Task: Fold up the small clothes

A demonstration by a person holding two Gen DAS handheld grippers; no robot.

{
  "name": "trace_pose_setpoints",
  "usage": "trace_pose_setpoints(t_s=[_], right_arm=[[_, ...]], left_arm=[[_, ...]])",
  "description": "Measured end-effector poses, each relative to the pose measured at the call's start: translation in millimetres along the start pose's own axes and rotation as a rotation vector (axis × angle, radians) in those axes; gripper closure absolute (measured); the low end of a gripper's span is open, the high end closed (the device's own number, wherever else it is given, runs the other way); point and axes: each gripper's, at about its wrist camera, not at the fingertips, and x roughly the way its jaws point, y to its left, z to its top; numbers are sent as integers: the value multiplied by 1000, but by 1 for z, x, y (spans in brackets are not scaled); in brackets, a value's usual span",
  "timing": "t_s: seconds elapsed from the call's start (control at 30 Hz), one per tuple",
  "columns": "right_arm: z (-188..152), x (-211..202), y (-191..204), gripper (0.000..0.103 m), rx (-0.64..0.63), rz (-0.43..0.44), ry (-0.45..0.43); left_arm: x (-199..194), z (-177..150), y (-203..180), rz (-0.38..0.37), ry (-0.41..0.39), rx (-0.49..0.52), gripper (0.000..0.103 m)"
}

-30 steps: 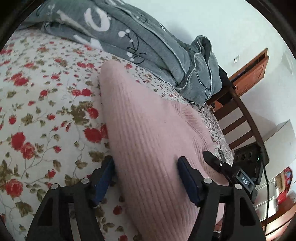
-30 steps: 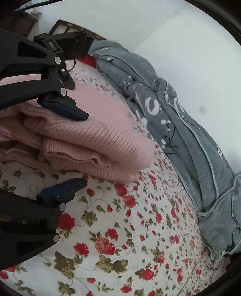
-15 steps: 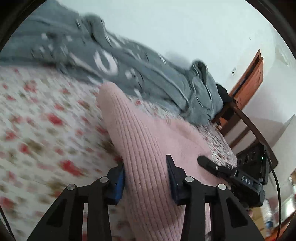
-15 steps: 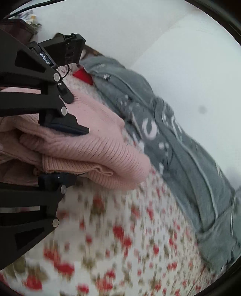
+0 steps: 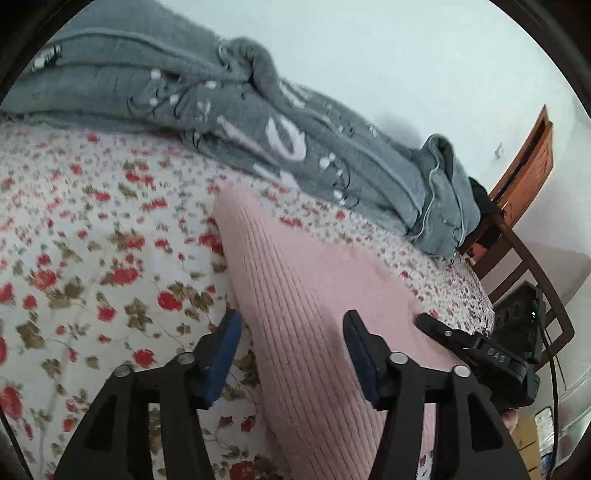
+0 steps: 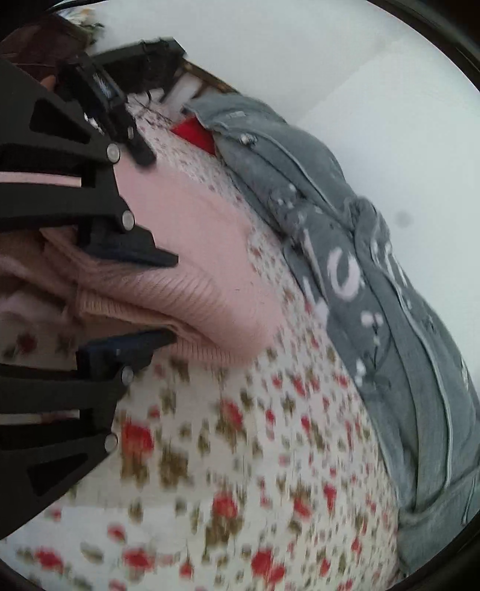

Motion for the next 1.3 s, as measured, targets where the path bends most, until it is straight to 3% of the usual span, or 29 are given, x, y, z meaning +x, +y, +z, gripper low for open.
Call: trace_pose_setpoints(t_s=[0.1, 0.2, 0.3, 0.37, 0.53, 0.83, 1.3], right_arm=[[1, -30, -4, 66, 18, 11, -102], [-1, -48, 12, 66, -54, 16, -196], [-11, -48, 34, 72, -154, 43, -198], [-22, -44, 53, 74, -250, 27, -191], [-41, -16, 69, 80, -433, -185, -124], [-42, -17, 49, 80, -380, -161, -103], [-39, -23, 36, 80, -328, -97, -91]], left_arm=[[-12, 2, -6, -26, -59, 7, 42], [-15, 1, -14, -78, -89, 12, 41], [-7, -2, -24, -103, -71, 42, 40], [3, -8, -30, -69, -46, 73, 40], [9, -22, -45, 9, -48, 193, 37], [13, -48, -67, 128, -82, 358, 27], [-5, -76, -74, 135, -57, 532, 23]])
